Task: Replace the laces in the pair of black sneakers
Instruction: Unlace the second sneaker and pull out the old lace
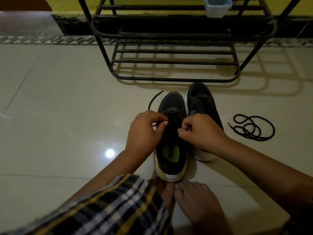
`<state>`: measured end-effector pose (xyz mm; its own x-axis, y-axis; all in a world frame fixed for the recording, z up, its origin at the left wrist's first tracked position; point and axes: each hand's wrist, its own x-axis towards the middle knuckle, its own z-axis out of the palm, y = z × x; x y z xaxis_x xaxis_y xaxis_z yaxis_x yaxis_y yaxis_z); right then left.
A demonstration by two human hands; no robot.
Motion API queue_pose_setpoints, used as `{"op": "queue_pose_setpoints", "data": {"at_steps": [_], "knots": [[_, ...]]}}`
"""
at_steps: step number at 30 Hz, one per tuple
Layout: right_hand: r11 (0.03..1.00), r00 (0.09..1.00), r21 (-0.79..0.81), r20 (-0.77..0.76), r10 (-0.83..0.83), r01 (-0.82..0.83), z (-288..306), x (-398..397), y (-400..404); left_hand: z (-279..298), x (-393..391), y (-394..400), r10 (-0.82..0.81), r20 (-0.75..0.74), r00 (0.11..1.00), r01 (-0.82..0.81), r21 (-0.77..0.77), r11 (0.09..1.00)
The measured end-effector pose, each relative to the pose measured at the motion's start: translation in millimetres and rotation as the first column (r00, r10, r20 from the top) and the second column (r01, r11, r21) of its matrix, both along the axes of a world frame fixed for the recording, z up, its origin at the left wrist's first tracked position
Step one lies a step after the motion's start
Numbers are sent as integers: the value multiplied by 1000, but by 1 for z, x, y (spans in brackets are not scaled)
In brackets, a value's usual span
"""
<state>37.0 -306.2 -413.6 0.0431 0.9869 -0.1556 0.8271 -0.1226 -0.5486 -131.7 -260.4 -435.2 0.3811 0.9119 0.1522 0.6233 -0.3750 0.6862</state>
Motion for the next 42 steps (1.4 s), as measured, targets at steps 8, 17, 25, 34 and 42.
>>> {"op": "queue_pose_setpoints", "data": {"at_steps": [8, 17, 25, 34, 42], "knots": [[1000, 1000, -9, 3, -1, 1, -2, 2, 0, 6, -13, 13, 434, 393, 811, -286, -380, 880], [999, 1000, -46, -5, -26, 26, -2, 0, 1, -9, -38, 25, 772, 315, 553, -465, -652, 599], [997, 1000, -67, -9, -28, 28, -1, -4, 1, -15, -29, 4, 537, -40, 843, -505, -404, 763], [998, 998, -51, 47, -37, 39, 4, -5, -6, -14, -1, -10, 157, 71, 985, -122, -356, 926], [978, 887, 18, 427, 178, -206, 2, -8, -4, -17, -2, -11, 207, 129, 970, -137, -414, 900]]}}
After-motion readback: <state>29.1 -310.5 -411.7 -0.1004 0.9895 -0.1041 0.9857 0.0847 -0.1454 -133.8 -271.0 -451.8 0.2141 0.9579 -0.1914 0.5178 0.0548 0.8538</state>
